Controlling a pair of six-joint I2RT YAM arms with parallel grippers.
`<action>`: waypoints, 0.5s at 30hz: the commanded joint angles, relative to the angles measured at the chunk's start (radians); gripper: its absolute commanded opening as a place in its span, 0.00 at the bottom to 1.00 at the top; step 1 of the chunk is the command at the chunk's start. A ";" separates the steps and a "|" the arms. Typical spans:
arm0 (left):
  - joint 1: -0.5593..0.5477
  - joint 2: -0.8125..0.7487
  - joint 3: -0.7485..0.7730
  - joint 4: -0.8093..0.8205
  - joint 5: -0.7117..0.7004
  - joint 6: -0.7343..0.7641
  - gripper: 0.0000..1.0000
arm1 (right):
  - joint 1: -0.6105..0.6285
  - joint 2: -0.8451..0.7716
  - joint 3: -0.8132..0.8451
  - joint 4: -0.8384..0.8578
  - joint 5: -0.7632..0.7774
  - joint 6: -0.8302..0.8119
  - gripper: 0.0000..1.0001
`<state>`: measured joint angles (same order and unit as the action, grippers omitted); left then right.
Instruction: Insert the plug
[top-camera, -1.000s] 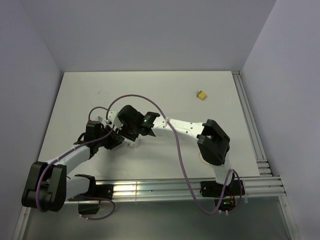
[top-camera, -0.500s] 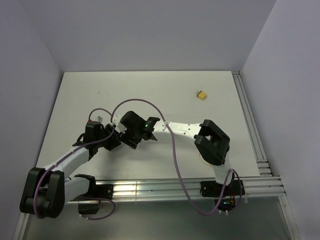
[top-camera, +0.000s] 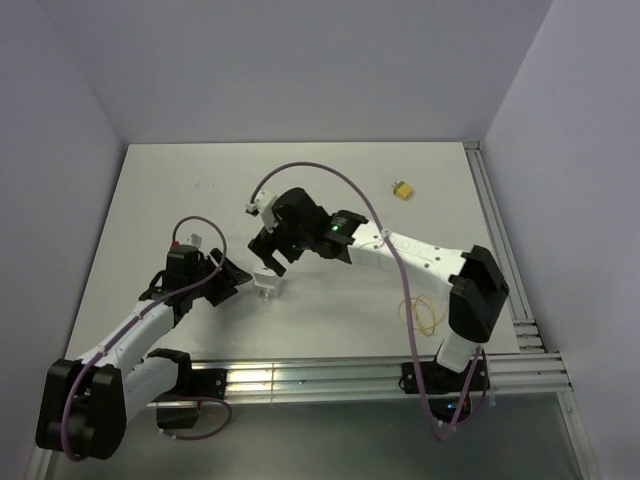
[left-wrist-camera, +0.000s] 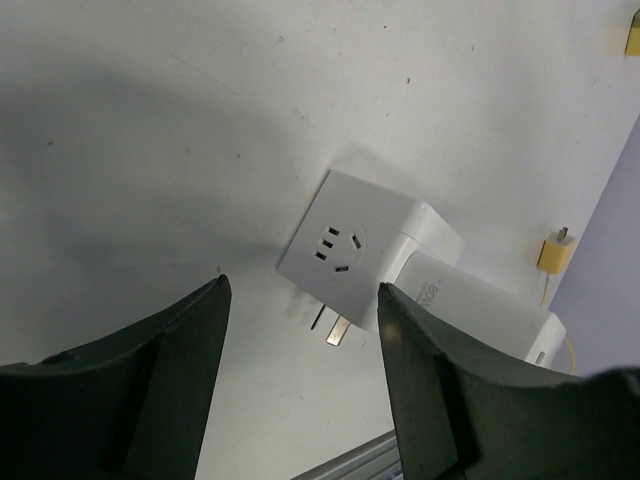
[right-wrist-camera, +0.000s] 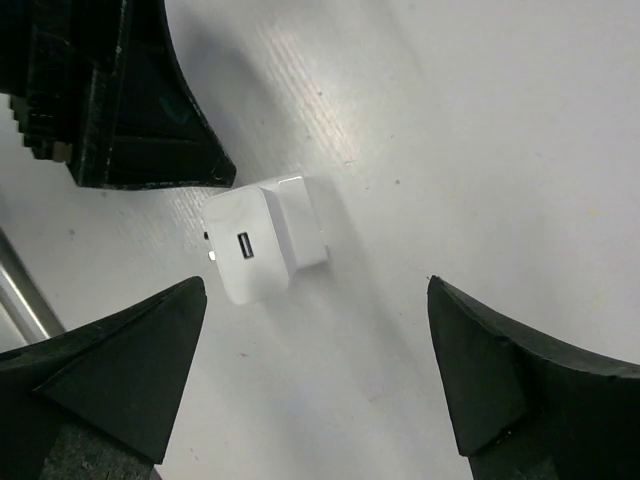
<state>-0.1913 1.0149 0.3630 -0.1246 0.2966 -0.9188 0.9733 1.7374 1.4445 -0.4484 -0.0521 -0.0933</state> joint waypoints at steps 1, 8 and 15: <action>-0.004 -0.050 0.007 -0.050 -0.042 0.020 0.67 | -0.037 -0.096 -0.038 0.033 -0.077 0.003 0.97; -0.005 -0.206 0.027 -0.213 -0.212 -0.038 0.71 | -0.012 -0.065 0.005 0.001 -0.135 -0.057 0.89; -0.005 -0.190 0.151 -0.394 -0.376 -0.120 0.76 | 0.021 0.077 0.143 -0.075 -0.101 -0.065 0.82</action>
<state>-0.1936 0.8188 0.4351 -0.4385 0.0181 -0.9962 0.9806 1.8019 1.5311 -0.5011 -0.1513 -0.1326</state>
